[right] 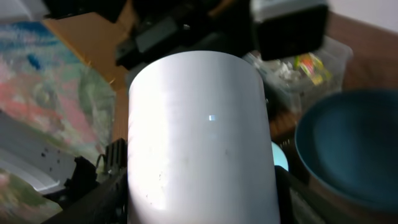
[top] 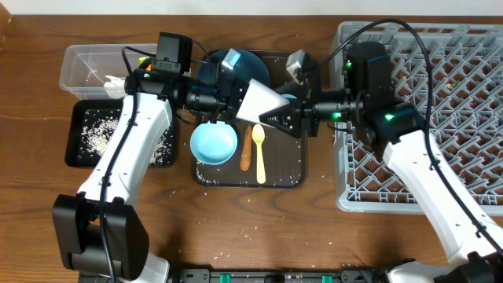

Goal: Sort waste into correct bins and load items into the dishwasher rack
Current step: 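Place pink cup upside down in dishwasher rack with right gripper, then grasp blue cup with left gripper and lift it, then hand blue cup from left gripper to right gripper, then place blue cup in dishwasher rack with right gripper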

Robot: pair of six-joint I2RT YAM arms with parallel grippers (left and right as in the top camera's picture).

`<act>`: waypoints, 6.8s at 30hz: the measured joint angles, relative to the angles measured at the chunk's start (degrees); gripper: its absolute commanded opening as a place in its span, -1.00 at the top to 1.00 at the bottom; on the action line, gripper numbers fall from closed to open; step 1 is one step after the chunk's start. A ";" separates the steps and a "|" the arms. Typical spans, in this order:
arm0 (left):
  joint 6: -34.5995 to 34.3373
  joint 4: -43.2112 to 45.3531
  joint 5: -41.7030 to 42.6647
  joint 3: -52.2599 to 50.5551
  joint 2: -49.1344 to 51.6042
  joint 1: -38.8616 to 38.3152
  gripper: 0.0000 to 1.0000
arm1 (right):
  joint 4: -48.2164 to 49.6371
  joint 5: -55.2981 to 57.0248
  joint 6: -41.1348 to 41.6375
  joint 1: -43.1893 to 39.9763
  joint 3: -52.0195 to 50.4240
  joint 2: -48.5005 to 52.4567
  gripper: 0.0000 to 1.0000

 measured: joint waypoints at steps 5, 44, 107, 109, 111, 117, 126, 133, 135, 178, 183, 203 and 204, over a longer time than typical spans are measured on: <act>-0.07 0.11 -6.51 0.00 0.00 0.15 0.04 | -8.85 7.34 4.13 -5.03 0.00 -3.04 0.09; 0.35 -0.11 -49.09 -0.46 0.00 -0.17 0.02 | -57.99 52.43 13.86 -16.37 15.23 21.44 0.15; -4.48 19.50 -48.22 -0.79 10.45 -12.70 0.87 | -57.75 42.05 2.64 -16.39 35.52 16.87 -0.73; -4.94 19.47 -41.53 -0.79 7.91 -9.25 0.88 | -54.99 35.71 -0.79 -16.39 35.19 16.87 -0.73; -5.51 19.56 -33.99 -0.76 6.05 -5.66 0.88 | -52.76 29.77 -3.78 -16.37 34.53 16.87 -0.73; -7.41 19.32 -12.96 -0.79 5.38 1.75 0.88 | -47.34 13.20 -12.50 -15.96 31.91 16.87 -0.73; -8.46 19.32 3.69 -0.79 5.38 2.51 0.88 | -40.54 -0.17 -20.96 -9.66 28.96 16.87 -0.73; -9.03 19.32 8.09 -0.79 5.38 2.47 0.88 | -36.74 -2.25 -22.32 -6.38 26.71 16.87 -0.72; -9.03 19.32 8.41 -0.79 5.38 2.47 0.88 | -35.74 -3.41 -22.40 -6.08 26.67 16.87 -0.70; -0.24 6.62 -29.20 -0.81 5.44 2.21 -0.02 | -47.89 51.15 10.71 -11.21 30.23 8.22 0.10; 0.52 2.89 -40.70 -0.79 5.44 2.21 -0.01 | -51.91 56.22 14.03 -12.90 35.04 13.79 0.09; 2.01 1.55 -47.58 -0.79 5.44 2.21 -0.01 | -70.51 54.47 13.66 -16.96 59.08 43.06 0.10; 2.01 1.53 -47.58 -0.81 5.44 2.21 -0.02 | -70.73 54.29 13.55 -17.18 59.14 43.19 0.10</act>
